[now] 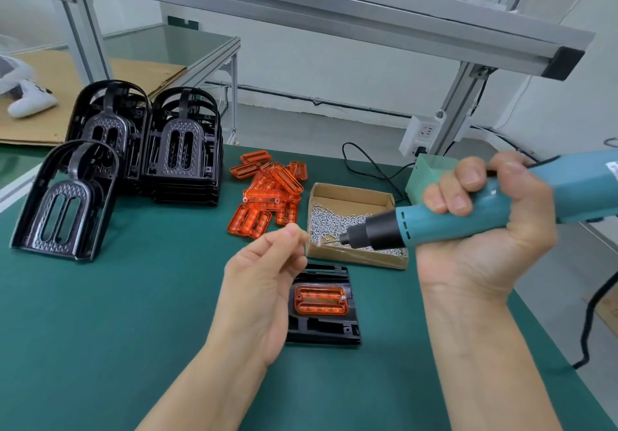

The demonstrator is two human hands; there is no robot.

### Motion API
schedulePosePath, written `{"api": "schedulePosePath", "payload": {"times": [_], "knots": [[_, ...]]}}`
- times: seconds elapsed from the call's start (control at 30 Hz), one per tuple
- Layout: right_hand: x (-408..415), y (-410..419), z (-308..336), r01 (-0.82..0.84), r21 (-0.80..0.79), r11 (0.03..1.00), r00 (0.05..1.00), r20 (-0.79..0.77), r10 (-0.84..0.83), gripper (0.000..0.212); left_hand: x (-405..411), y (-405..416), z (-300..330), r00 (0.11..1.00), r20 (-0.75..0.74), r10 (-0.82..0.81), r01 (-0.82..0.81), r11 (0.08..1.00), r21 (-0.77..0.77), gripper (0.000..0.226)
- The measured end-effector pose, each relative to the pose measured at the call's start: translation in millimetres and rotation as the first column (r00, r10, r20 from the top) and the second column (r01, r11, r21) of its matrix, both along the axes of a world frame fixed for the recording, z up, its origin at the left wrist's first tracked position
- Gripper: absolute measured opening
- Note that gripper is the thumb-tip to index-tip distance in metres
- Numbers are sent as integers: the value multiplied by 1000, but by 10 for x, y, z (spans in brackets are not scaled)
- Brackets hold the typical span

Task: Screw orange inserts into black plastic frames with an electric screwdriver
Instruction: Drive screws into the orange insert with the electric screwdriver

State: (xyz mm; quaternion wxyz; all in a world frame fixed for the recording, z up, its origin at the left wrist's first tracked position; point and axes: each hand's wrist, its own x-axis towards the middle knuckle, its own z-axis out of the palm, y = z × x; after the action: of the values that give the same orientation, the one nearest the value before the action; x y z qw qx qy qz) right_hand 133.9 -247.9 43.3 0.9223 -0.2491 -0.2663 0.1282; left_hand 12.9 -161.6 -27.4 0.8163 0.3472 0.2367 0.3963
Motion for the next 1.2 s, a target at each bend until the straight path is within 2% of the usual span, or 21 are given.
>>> {"api": "schedulePosePath", "payload": {"times": [0.07,0.17,0.23,0.33,0.43,0.5,0.6,0.67,0.73,0.83,0.93,1.07,1.1,1.13,1.2], "knots": [[27,21,-13,9,-9,1000,1000,-16,-9,12,22,95,-17,997,-55,61,-62,998,-11,10],[61,39,-69,25,-39,999,999,-43,-27,8,6,211,-56,975,-155,156,-143,985,92,15],[92,37,-104,29,-45,999,997,-67,-32,8,-40,227,-105,965,-208,157,-121,977,178,18],[128,41,-133,34,-43,998,995,-90,-38,9,-98,170,-153,966,-254,47,16,971,240,12],[133,57,-140,25,-40,999,995,-98,-29,9,-81,83,-175,959,-238,-152,207,952,225,40],[137,62,-147,15,-36,999,995,-99,-19,9,-55,23,-170,950,-244,-195,253,938,237,45],[164,27,-155,-2,-44,999,995,-98,-2,8,-47,35,-183,948,-307,-83,189,924,333,38],[206,-33,-179,-6,-68,998,994,-108,-1,7,-70,81,-225,921,-390,9,182,875,449,36],[252,-105,-226,4,-98,995,991,-131,-17,7,-102,97,-260,854,-512,88,282,749,600,33],[313,-221,-321,26,-154,988,983,-175,-53,10,-93,88,-235,790,-603,108,493,472,731,29],[344,-339,-392,30,-199,980,981,-182,-67,10,-62,110,-186,738,-662,135,637,188,748,19],[356,-500,-482,26,-226,974,981,-184,-69,8,-128,106,-276,751,-618,233,660,-209,722,12],[352,-534,-503,26,-232,972,980,-186,-70,8,-150,106,-315,744,-617,257,668,-265,695,12],[346,-561,-520,25,-239,971,980,-188,-71,8,-158,120,-358,733,-623,273,680,-281,677,14],[332,-598,-547,20,-253,967,980,-189,-69,7,-147,165,-431,735,-607,303,677,-261,688,20]]}}
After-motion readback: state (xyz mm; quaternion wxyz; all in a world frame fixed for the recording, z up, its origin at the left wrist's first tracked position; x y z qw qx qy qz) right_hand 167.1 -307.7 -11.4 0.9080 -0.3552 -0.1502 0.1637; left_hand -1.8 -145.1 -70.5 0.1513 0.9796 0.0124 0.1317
